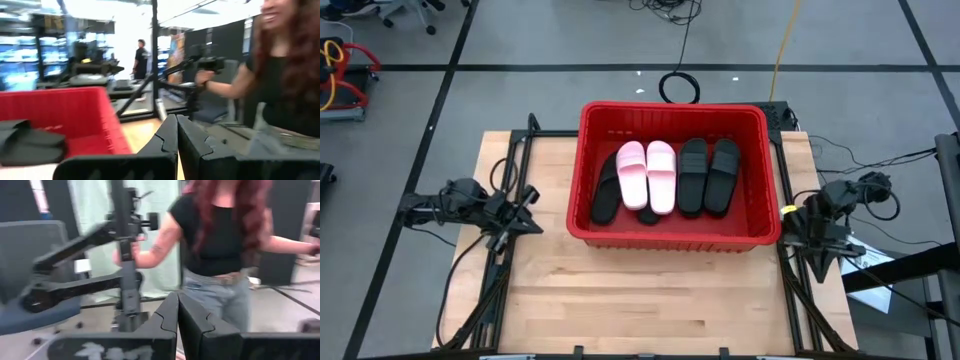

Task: Pick and place slides into bin
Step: Return to Home Position

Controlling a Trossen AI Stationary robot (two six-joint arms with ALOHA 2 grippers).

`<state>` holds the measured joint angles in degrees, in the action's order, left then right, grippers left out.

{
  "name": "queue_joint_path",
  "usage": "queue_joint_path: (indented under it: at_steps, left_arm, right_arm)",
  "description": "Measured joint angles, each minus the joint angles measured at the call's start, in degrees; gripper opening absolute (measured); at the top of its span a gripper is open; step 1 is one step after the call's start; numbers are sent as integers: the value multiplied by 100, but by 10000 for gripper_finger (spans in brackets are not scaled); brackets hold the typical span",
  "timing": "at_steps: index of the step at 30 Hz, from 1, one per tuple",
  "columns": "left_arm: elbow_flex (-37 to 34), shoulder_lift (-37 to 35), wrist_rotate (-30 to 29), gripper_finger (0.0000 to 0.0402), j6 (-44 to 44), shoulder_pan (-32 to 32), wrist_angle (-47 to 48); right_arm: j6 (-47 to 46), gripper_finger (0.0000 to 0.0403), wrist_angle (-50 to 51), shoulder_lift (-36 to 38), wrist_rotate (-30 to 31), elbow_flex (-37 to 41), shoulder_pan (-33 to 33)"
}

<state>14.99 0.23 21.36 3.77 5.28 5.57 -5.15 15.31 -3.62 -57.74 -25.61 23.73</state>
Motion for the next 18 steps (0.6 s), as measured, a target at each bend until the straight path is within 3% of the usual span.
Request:
queue_joint_path:
  at_steps: [5, 11, 18]
  left_arm:
    - [-282, 2, 531, 1, 251, 0, -418]
    - [-441, 0, 1020, 4, 225, 35, -691]
    - [-484, 0, 1502, 7, -42, 256, -715]
  right_arm:
    - [-865, 0, -1370, 173, -689, 589, 0]
    - [-2222, 0, -3244, 190, -724, 1529, 0]
    - [-2935, 0, -5461, 207, -697, 2451, 338]
